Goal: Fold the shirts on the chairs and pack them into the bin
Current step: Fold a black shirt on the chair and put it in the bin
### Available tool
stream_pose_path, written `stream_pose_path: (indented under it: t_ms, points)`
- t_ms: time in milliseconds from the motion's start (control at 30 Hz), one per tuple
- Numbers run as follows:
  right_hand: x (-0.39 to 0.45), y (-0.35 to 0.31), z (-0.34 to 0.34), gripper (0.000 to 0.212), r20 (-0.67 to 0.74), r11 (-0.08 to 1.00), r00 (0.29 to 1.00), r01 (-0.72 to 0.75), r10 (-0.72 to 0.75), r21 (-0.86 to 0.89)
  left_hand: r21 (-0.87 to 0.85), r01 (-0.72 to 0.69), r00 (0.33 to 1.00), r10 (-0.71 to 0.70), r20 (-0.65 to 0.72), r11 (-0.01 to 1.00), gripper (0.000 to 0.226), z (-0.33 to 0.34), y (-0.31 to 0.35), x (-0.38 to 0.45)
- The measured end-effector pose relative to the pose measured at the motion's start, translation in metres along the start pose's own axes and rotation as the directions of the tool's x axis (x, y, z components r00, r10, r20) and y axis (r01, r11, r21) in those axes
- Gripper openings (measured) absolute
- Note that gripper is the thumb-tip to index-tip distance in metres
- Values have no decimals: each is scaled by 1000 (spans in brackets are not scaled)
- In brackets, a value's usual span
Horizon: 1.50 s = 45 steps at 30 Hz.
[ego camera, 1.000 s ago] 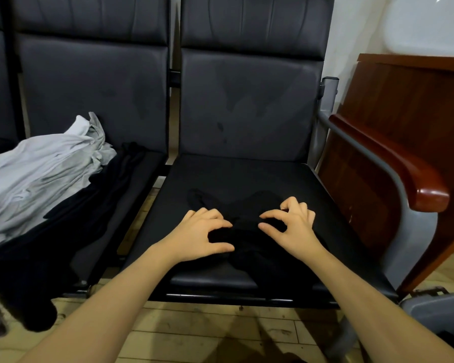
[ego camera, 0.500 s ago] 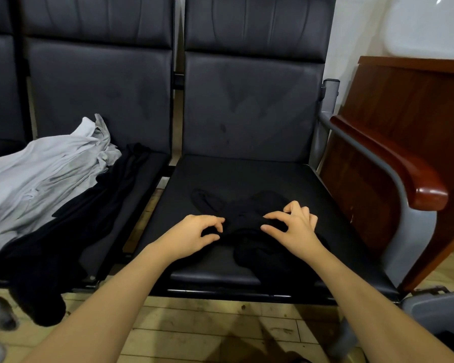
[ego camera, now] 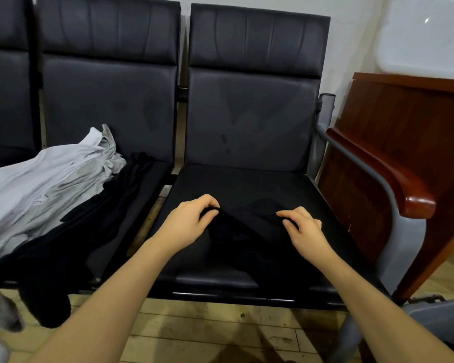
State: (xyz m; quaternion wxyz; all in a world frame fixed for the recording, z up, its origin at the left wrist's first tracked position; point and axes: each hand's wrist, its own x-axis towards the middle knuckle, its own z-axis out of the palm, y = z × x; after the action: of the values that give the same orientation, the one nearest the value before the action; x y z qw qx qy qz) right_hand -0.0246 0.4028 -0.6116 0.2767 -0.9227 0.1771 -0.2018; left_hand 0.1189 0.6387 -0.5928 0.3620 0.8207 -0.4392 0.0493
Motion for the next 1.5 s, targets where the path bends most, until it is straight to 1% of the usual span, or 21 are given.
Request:
stream_pose_path:
  t_ms: [67, 100, 200, 333, 433, 533, 667, 767, 933, 1033, 1100, 1167, 1233, 1333, 1400, 1500]
  points:
    - [-1, -3, -6, 21, -66, 999, 998, 14, -10, 48, -18, 8, 998, -9, -54, 1000, 11, -5, 2, 0]
    - [-1, -5, -11, 20, -109, 997, 993, 43, -37, 58, -49, 7, 997, -11, -81, 999, 12, -9, 5, -1]
    - [-2, -16, -29, 17, -235, 991, 965, 131, -117, 41, -101, -27, 988, 11, -154, 995, 13, -18, 18, 2]
    - [-2, -36, -51, 15, -358, 979, 921, 191, -153, 73, -53, -88, 958, 70, -279, 995, 12, -33, 45, 11]
    - [1, -51, -67, 15, -437, 973, 891, 195, -122, 127, 76, -149, 940, 165, -298, 986, 13, -48, 62, 21]
    - [6, -71, -80, 14, -470, 965, 876, 205, -107, 164, 185, -194, 926, 242, -290, 963, 17, -67, 76, 34]
    - [17, -100, -103, 15, -514, 959, 840, 261, -171, 107, 293, -220, 909, 305, -284, 930, 19, -93, 95, 52]
    - [26, -123, -125, 16, -553, 957, 808, 284, -202, 65, 328, -250, 881, 354, -314, 911, 17, -112, 106, 64]
    - [44, -155, -158, 16, -600, 950, 778, 300, -189, 90, 382, -264, 825, 413, -386, 886, 16, -143, 120, 84]
    - [52, -173, -178, 17, -599, 948, 767, 315, -230, 39, 392, -277, 784, 442, -436, 878, 14, -164, 126, 95]
    - [57, -182, -190, 17, -596, 939, 758, 344, -263, 22, 376, -312, 754, 468, -460, 872, 13, -176, 131, 98]
    - [61, -187, -201, 17, -607, 933, 747, 359, -271, 26, 313, -344, 760, 458, -460, 885, 14, -186, 137, 100]
    - [63, -189, -210, 18, -638, 934, 726, 357, -258, 28, 211, -347, 785, 406, -468, 914, 16, -190, 141, 101]
    - [60, -186, -211, 17, -697, 936, 687, 346, -205, 66, 65, -335, 791, 318, -523, 940, 19, -189, 143, 104]
    - [57, -180, -205, 16, -684, 940, 707, 329, -180, 92, -12, -327, 811, 274, -517, 945, 22, -185, 141, 105]
    - [55, -164, -194, 17, -646, 947, 755, 278, -112, 160, -68, -300, 857, 237, -457, 951, 30, -174, 134, 103]
